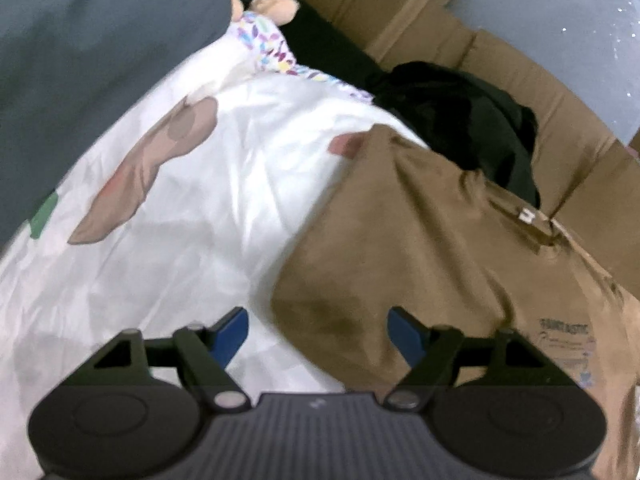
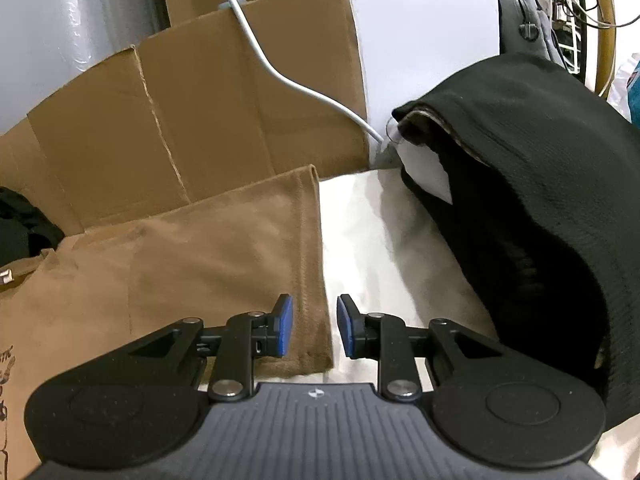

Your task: Fold clothes

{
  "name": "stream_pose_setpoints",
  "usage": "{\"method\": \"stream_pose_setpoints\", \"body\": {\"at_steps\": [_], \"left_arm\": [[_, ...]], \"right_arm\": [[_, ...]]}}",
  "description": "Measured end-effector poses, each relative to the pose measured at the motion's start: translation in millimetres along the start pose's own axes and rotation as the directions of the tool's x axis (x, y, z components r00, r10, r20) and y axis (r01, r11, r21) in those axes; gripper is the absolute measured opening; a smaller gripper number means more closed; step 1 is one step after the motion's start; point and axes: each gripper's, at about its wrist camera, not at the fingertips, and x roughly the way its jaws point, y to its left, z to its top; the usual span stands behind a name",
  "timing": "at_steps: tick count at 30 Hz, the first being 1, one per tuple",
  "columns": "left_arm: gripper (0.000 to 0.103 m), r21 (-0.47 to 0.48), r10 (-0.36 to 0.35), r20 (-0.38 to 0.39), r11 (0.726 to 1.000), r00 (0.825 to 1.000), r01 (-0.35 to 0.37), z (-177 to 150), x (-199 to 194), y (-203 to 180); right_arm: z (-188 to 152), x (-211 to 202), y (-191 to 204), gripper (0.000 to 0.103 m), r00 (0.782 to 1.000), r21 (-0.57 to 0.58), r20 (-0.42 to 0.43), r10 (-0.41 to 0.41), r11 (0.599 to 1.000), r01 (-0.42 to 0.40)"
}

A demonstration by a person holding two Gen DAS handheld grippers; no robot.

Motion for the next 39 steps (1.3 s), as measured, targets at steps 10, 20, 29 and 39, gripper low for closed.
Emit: {"method": "stream_pose_setpoints", "body": {"at_steps": [10,20,29,39], "left_arm": [[0.077,0.102,0.042,0.015,0.994,0.999,-0.044,0,25,0],[0.059,0.020,0.020,0.051,1.000,0.998,-0.021,3,17,27],[0.062,0.088,0.058,0.001,0.994,0.998,-0.058,-3,45,5],[0.019,0.174,0.036,0.004,0.984,0.999,-0.036,-8,47,-21]], "right_arm": [[-5,9,8,0.028,1.000,-0.014,0.012,0.013,1.000,-0.013],[-10,14,1,0.028,1.000,0.011,-0.003,0.000,1.000,0.000],[-13,17,-2,0.028,1.000,0.021,-0.021,0.015,1.000,-0.015],[-12,19,-10,0.028,0.999,0.048,-0.027,0.023,0.999,-0.021]]}}
